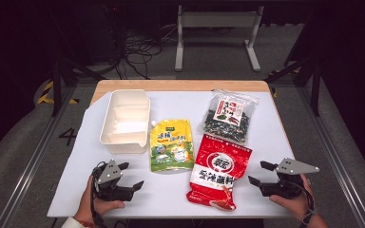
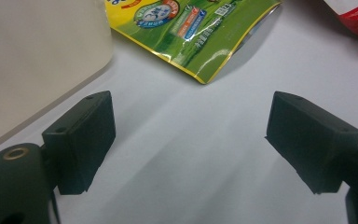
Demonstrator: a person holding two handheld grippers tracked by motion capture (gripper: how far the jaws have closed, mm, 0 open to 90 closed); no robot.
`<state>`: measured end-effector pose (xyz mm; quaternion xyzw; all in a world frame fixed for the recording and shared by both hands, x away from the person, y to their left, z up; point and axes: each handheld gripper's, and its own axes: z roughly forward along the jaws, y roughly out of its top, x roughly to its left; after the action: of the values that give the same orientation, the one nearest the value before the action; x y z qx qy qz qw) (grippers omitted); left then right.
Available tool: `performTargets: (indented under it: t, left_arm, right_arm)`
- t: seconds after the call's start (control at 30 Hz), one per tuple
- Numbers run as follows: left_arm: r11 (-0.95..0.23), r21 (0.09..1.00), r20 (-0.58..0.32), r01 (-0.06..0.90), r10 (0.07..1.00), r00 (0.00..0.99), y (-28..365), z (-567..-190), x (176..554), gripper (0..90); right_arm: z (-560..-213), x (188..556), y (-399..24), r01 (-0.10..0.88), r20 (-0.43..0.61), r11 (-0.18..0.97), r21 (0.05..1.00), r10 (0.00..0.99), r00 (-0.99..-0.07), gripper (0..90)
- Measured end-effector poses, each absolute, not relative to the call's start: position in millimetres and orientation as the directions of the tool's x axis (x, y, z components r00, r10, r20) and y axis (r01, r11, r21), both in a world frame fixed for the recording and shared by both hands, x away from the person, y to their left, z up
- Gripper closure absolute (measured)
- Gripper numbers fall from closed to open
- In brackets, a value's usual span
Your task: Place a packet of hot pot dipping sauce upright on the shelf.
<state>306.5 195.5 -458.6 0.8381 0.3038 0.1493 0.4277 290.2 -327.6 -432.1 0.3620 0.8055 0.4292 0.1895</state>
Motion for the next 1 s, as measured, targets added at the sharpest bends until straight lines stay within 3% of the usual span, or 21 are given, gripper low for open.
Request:
performTargets:
  t: [0.33, 0.67, 0.87, 1.0]
  left_arm:
    - [-0.467, 0.800, -0.004, 0.376, 0.623, 0.782, 190, -458, 307, 16.9]
    - [-0.489, 0.790, 0.010, 0.370, 0.614, 0.790, 186, -459, 306, 18.5]
    - [-0.490, 0.790, 0.005, 0.369, 0.607, 0.795, 185, -459, 305, 17.7]
    - [-0.496, 0.789, 0.009, 0.362, 0.599, 0.801, 184, -458, 302, 17.7]
  right_arm:
    - [-434, 292, -316, 0.441, 0.066, 0.344, 0.829, 0.722, -0.688, 27.8]
    - [-453, 312, -310, 0.569, 0.213, 0.300, 0.766, 0.716, -0.665, 16.7]
    - [-452, 313, -298, 0.542, 0.249, 0.290, 0.788, 0.656, -0.712, 17.4]
    - [-451, 316, -292, 0.547, 0.278, 0.273, 0.792, 0.635, -0.720, 23.1]
